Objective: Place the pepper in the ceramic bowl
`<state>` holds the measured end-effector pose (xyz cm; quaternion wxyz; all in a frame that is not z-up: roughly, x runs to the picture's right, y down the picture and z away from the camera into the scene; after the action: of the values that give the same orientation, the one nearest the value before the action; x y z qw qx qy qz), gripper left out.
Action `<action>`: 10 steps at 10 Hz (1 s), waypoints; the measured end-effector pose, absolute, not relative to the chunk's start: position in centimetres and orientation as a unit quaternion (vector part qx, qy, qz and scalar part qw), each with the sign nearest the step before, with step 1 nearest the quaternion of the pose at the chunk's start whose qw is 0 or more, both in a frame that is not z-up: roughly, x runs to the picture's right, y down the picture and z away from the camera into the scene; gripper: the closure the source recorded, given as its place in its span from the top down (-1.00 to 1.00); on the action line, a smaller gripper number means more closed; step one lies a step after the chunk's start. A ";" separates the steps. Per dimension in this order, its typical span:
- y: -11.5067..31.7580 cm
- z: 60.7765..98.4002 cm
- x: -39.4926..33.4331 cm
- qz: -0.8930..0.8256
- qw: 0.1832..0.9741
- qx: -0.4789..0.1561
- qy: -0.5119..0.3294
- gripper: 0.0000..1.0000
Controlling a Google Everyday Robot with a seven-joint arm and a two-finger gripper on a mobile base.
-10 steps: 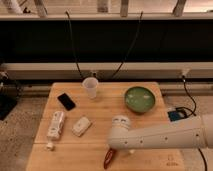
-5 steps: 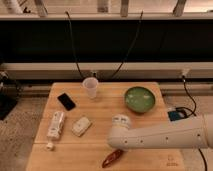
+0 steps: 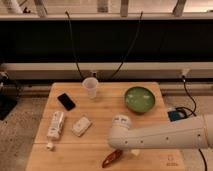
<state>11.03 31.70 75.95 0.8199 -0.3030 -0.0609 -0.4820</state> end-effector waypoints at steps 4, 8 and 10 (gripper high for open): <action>31.7 75.9 10.8 -0.482 0.820 -0.302 -0.064 0.60; 29.5 71.4 7.8 -0.466 0.830 -0.279 -0.126 0.60; 29.5 70.4 7.1 -0.456 0.833 -0.280 -0.141 0.60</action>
<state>7.12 29.46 70.43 0.8329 -0.2804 -0.1412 -0.4557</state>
